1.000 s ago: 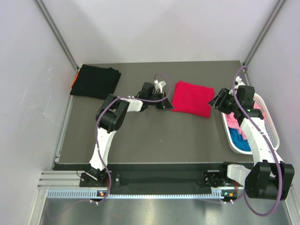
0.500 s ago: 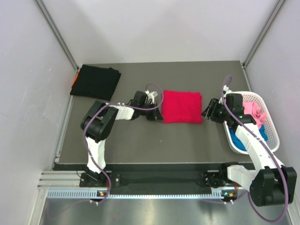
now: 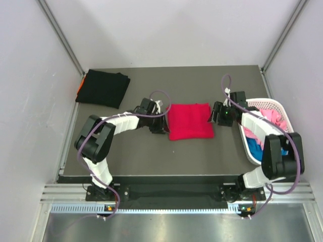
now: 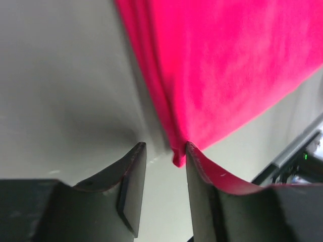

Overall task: Fold and stack the t-shirts
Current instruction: Fold the tshirt

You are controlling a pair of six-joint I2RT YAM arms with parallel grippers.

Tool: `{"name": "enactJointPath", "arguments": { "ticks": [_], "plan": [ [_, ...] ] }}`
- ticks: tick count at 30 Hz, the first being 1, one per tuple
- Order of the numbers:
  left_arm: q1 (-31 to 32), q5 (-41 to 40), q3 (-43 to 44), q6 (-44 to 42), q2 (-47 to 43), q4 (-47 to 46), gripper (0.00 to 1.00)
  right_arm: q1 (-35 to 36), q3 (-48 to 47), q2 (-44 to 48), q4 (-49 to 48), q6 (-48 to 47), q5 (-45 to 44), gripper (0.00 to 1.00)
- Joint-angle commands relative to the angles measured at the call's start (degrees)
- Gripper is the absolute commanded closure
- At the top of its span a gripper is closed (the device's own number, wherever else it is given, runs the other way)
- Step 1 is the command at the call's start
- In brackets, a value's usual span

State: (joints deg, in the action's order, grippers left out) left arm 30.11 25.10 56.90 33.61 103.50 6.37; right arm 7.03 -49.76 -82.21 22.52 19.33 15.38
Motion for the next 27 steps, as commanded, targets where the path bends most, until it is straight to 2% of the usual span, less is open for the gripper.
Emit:
{"name": "enactJointPath", "arguments": {
  "ticks": [1, 7, 10, 27],
  "plan": [
    [-3.38, -3.57, 5.32, -3.19, -2.43, 6.81, 0.57, 0.44, -7.45, -5.82, -4.07, -3.07, 2.11, 0.37],
    [-9.09, 5.38, 5.32, -1.7, 1.25, -2.65, 0.59, 0.53, -13.96, -15.77, -4.07, -6.06, 2.91, 0.34],
    [-9.8, 11.09, 5.85, -0.65, 4.15, -7.58, 0.58, 0.53, -16.07, -19.37, -4.68, -6.59, 2.99, 0.34],
    [-9.81, 14.18, 16.57, -0.2, 15.14, -10.42, 0.53, -0.78, -20.2, -28.26, -12.15, -3.16, 3.34, 0.44]
  ]
}}
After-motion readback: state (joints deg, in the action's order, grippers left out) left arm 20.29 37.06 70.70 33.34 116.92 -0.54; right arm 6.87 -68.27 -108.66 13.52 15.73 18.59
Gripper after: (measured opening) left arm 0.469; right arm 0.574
